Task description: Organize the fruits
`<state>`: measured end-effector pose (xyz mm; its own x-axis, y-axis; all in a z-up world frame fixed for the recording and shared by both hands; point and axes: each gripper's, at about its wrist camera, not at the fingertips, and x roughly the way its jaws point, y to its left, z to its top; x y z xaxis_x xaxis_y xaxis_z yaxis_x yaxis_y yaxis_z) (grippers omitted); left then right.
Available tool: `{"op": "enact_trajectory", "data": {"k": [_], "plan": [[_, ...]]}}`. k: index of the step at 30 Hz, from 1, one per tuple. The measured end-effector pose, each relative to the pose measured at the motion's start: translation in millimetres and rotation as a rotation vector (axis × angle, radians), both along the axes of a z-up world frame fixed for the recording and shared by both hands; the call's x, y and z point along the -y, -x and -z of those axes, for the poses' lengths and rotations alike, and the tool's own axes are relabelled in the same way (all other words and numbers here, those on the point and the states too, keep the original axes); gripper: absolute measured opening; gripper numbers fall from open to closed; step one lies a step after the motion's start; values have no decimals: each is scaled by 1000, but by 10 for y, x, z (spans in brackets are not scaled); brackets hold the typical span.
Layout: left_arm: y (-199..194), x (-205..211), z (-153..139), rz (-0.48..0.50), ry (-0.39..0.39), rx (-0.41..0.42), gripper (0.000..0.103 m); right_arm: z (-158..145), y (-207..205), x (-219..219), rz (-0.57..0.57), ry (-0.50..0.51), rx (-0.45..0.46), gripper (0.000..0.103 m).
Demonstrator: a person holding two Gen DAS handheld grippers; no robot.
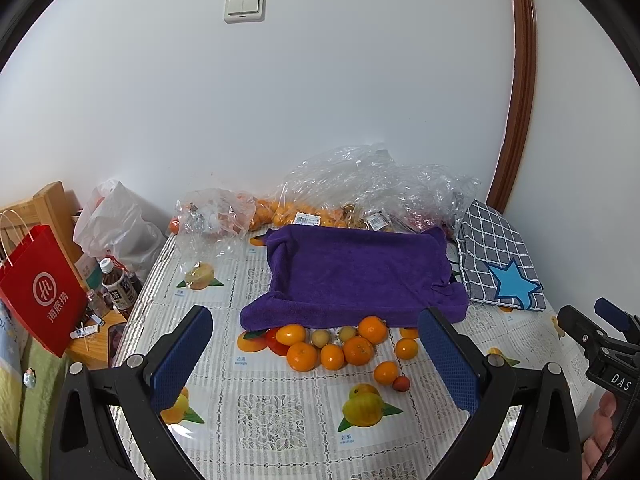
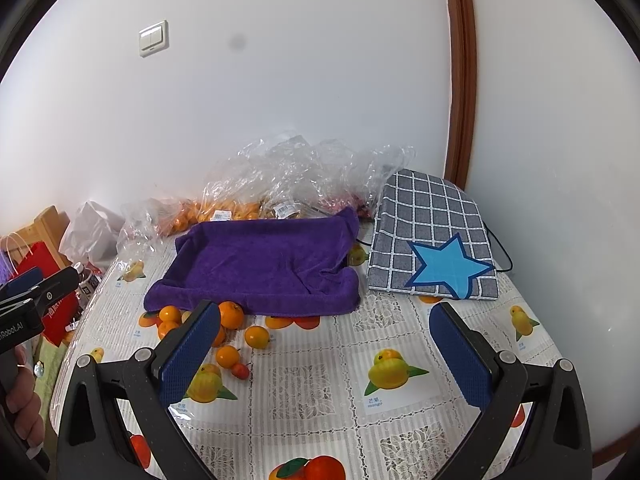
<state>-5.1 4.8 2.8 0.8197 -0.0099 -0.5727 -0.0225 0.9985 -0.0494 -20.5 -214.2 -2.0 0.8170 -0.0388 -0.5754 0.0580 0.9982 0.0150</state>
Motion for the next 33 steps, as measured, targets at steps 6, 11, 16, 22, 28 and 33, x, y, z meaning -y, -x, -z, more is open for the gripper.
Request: {"op": "enact_trajectory", "data": {"k": [6,11,16,22,28,33], "plan": [[17,22,-12,-3,1,1,103,0,6,-6,-2,-2,3,103],[27,27,-28,-3,3,5,103,-4,14,-35,-8,2,5,103],[5,-1,-35,-3,4,7,103,2,1,-55,-13,8,8,103],[-48,-55,-28,-4,16,6,103,25,-10,-81,-14,18,18,103],[-97,-122,36,-9,16,25,103,84,-80,-107,-23,20,25,103],[-230,-291,216,-31,43,-1,103,229,-232,-172,-41,39,-10,102]]}}
